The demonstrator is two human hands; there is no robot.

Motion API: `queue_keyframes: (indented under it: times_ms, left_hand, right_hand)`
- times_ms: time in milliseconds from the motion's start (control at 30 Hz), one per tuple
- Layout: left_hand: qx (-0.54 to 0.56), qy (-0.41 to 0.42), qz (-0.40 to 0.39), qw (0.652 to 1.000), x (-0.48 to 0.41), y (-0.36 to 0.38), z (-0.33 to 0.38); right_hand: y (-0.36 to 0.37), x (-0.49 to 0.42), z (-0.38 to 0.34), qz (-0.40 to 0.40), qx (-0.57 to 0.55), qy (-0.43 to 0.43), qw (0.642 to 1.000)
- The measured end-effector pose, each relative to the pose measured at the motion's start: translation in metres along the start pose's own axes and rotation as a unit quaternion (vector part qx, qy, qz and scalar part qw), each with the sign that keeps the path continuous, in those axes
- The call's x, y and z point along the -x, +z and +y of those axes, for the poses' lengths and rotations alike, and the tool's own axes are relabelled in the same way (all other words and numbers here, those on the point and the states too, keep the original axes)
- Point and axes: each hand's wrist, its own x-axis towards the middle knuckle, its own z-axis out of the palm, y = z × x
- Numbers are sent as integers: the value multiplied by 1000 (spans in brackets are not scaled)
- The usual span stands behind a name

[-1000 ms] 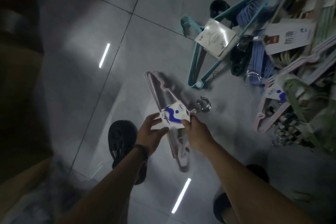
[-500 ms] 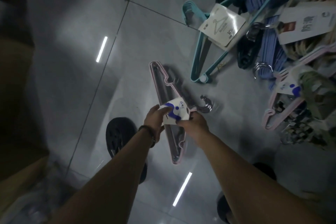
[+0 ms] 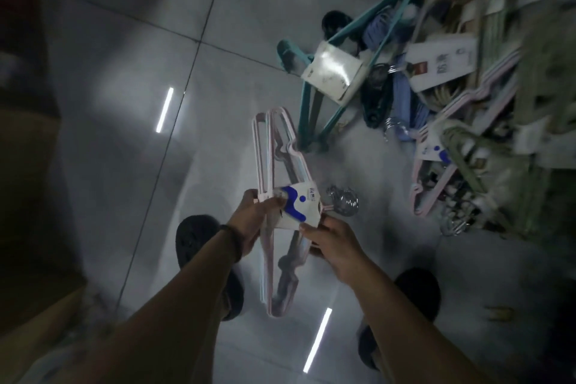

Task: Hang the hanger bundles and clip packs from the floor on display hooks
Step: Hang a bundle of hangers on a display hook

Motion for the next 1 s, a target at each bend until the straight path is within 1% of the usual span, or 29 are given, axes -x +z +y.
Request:
queue_keyframes:
  times_ms: [67, 167, 233, 300, 333, 400, 467, 533, 600, 633, 667, 733, 767, 800, 867, 933, 1000]
  left_hand:
    - [-32, 31, 3, 999, 32, 17, 9]
    - [-64, 63, 3, 996, 93, 46, 31]
    - [-87, 76, -9, 993, 142, 68, 50]
    - [-93, 94, -26, 991, 198, 90, 73]
    - [-100, 108, -33, 989, 226, 102, 84]
    - [-116, 125, -56, 984, 289, 127, 109]
    - [-140, 154, -82, 975, 357, 153, 134]
    - [-158, 200, -110, 961, 431, 182, 161]
    - [-198, 259, -140, 935, 504, 206, 186]
    - [-220, 289, -161, 918, 538, 216, 198]
    - [-233, 320, -185, 899, 570, 227, 210]
    - [-273, 379, -223, 856, 626, 246, 232]
    - [-295, 410, -235, 831, 649, 254, 244]
    - [-306, 440, -247, 807, 672, 264, 254]
    - [-322, 492, -260, 766, 716, 286, 272]
    - [-323, 523, -265, 743, 762, 311, 283]
    - [-338, 551, -302, 701, 801, 336, 282]
  right_hand:
    - [-14, 39, -9, 14, 37, -27, 999]
    - [-42, 115, -43, 47, 164, -72, 983]
    - [-67, 179, -73, 93, 233, -78, 965]
    - [-94, 251, -108, 165, 296, -110, 934]
    - [-107, 287, -125, 206, 304, -140, 919]
    - [-130, 357, -158, 259, 269, -209, 904]
    - [-148, 426, -190, 272, 278, -265, 882]
    - [-166, 498, -219, 262, 302, -291, 869]
    - [-177, 569, -239, 269, 305, -312, 859]
    - [-180, 605, -244, 293, 308, -318, 847]
    - [-182, 638, -247, 337, 316, -320, 827]
    - [-184, 697, -246, 452, 326, -340, 758]
    - [-186, 725, -244, 496, 323, -350, 727]
    - [-187, 752, -242, 526, 317, -354, 705]
    - [-188, 800, -233, 566, 316, -329, 686]
    - [-189, 840, -217, 607, 308, -287, 674]
    - [-186, 875, -192, 647, 261, -259, 668]
